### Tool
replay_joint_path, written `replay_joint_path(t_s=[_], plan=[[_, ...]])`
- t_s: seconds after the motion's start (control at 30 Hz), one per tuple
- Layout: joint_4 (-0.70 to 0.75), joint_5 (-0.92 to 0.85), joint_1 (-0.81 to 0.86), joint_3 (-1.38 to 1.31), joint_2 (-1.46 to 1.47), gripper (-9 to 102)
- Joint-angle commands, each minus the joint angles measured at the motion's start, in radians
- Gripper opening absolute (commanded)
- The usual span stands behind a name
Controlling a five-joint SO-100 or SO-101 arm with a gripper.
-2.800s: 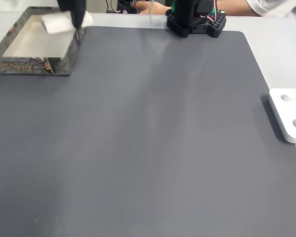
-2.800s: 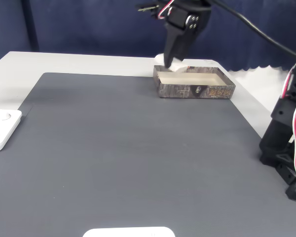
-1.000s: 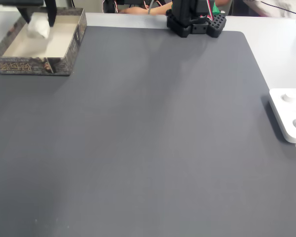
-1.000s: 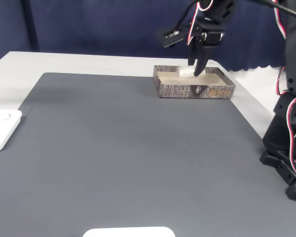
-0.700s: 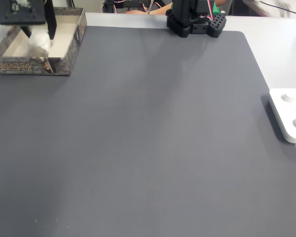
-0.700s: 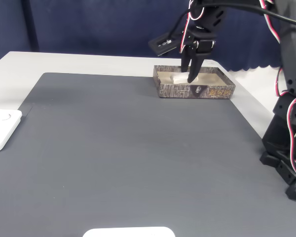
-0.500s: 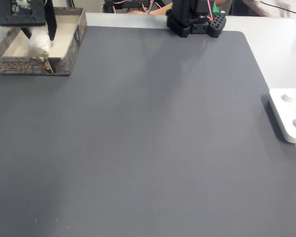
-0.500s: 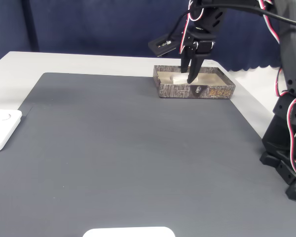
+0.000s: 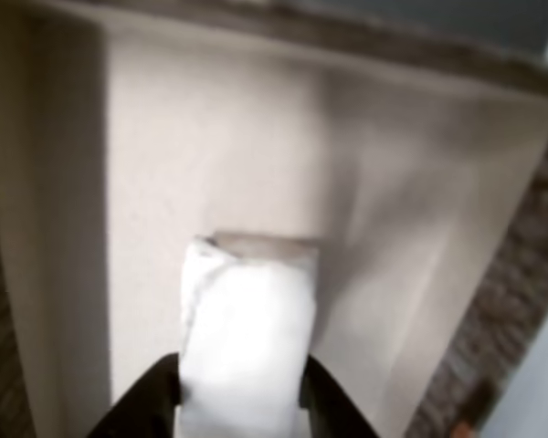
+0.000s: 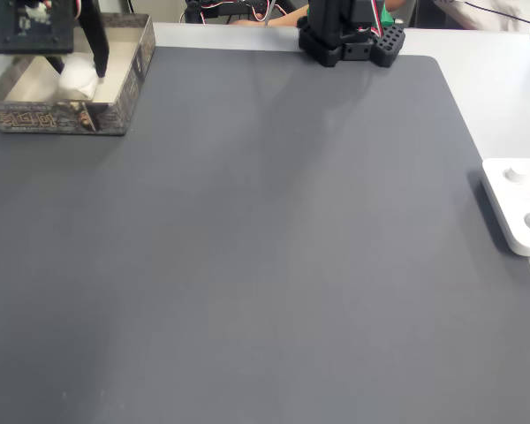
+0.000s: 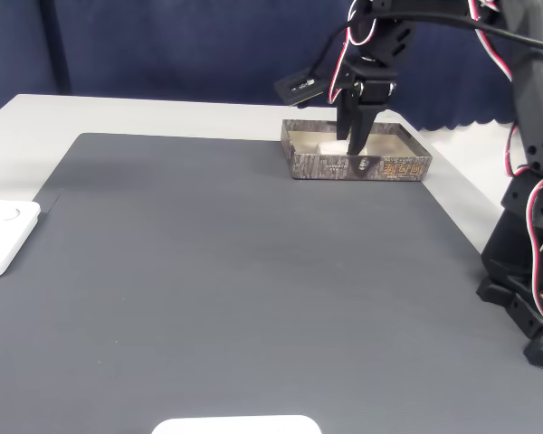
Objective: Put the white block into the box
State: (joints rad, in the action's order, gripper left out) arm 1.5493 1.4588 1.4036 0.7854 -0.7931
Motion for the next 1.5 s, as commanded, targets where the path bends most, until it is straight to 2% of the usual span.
replay_joint_path(t_s=[0.0,0.2,0.47,0.77,1.13,1.47], plan=[[-0.015,-0.031,0.020,-0.023,-0.008,19],[-0.055,-0.051,0.015,-0.026,-0.017,32],[-0.055,-0.064,0.003,-0.012,-0.124,34],[-0.055,-0.161,-0.071,0.173,-0.394,31],[-0.023,-0.380,-0.196,0.454,-0.792,27],[0.008,-0.675,-0.508,0.822,-1.131,21]])
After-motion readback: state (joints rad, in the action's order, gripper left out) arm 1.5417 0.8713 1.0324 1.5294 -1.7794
